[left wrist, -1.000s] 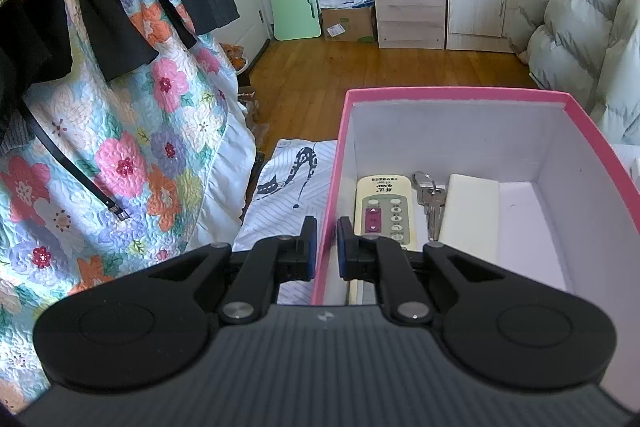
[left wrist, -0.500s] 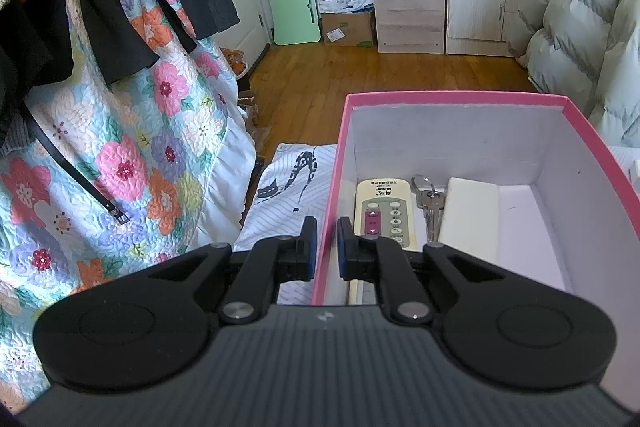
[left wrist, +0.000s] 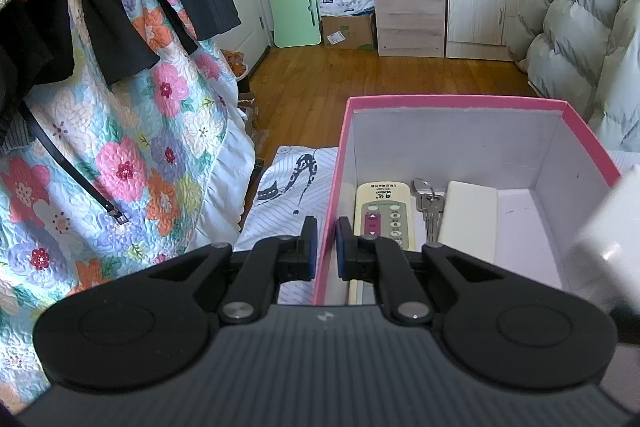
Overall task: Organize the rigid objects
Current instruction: 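Lower the white square charger into the pink box and open the right gripper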
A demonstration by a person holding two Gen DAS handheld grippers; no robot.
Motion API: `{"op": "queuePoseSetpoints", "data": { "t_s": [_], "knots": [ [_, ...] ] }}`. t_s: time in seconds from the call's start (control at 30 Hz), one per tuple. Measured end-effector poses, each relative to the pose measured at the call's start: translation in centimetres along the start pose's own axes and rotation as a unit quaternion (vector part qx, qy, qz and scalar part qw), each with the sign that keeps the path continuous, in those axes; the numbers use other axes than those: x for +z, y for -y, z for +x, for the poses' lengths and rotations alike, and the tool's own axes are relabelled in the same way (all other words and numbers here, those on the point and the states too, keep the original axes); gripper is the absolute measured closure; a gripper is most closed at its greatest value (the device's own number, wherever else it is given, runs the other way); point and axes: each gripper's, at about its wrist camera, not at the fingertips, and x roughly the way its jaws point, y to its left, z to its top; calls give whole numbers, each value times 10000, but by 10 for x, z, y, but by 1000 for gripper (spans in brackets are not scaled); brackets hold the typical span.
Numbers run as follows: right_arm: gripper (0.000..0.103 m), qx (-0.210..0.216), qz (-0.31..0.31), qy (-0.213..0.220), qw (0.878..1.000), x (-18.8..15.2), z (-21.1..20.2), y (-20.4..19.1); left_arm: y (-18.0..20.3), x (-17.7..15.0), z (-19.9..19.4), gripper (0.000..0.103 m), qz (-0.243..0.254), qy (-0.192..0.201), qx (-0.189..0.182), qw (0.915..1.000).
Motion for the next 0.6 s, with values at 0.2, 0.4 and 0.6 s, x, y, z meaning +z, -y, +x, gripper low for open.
{"op": "queuePoseSetpoints", "data": {
  "t_s": [0.2,0.4,0.6],
  "knots": [
    [38,-343,-1138,-952,9883,10,57,-19,-2,-3,-4,94,8,127,-114,9999],
    [38,-390,-1412,-1748,9736,6,97,-15,-3,-4,-6,94,29,161,-135,9998],
    [35,-3,-1380,-1619,9771,9,96,-12,-6,-3,-7,93,-36,161,-191,9997]
  ]
}}
